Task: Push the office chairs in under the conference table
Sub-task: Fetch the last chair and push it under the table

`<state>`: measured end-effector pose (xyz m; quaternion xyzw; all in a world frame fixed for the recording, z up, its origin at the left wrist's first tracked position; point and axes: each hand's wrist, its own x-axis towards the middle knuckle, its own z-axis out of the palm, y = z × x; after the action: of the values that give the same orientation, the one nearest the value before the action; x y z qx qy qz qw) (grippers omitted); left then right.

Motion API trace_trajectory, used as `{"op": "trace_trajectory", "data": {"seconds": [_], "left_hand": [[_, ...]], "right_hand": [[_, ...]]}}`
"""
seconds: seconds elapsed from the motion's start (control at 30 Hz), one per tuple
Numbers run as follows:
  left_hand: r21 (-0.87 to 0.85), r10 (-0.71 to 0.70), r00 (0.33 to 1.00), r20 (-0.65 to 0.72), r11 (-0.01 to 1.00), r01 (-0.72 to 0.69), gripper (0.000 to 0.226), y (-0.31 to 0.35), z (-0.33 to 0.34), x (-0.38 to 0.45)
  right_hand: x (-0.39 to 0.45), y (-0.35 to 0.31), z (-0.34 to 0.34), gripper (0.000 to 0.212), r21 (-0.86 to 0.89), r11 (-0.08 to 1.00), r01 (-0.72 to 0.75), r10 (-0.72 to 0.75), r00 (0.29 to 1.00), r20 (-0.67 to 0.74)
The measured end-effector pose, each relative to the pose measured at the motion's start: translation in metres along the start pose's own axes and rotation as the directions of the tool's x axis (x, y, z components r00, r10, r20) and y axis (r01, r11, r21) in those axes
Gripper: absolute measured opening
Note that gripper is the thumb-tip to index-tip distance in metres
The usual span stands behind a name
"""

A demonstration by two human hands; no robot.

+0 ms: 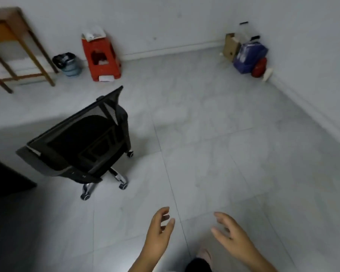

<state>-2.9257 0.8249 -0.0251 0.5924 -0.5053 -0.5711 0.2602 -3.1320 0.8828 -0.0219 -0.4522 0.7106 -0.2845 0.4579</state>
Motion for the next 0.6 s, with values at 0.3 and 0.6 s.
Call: {"op": "trace_trajectory", "data": {"seconds": [0.3,0.6], "left_hand": [[0.019,0.031,0.998,0.052,0.999,-0.032,0.027,0.092,0.095,0.115],[-0.026,0.019,0.993,-0.119,0.999,-0.022,0.022,0.176,0.110,0.305]], "right_hand": [[0.098,0.013,-0.146,0.089,0.230,0.971,-0.062,0.119,0.962,-0.247],[0.295,-0.054,-0.227,0.075,0.085,0.994,-0.063,0.074,0.988,-0.132]]}}
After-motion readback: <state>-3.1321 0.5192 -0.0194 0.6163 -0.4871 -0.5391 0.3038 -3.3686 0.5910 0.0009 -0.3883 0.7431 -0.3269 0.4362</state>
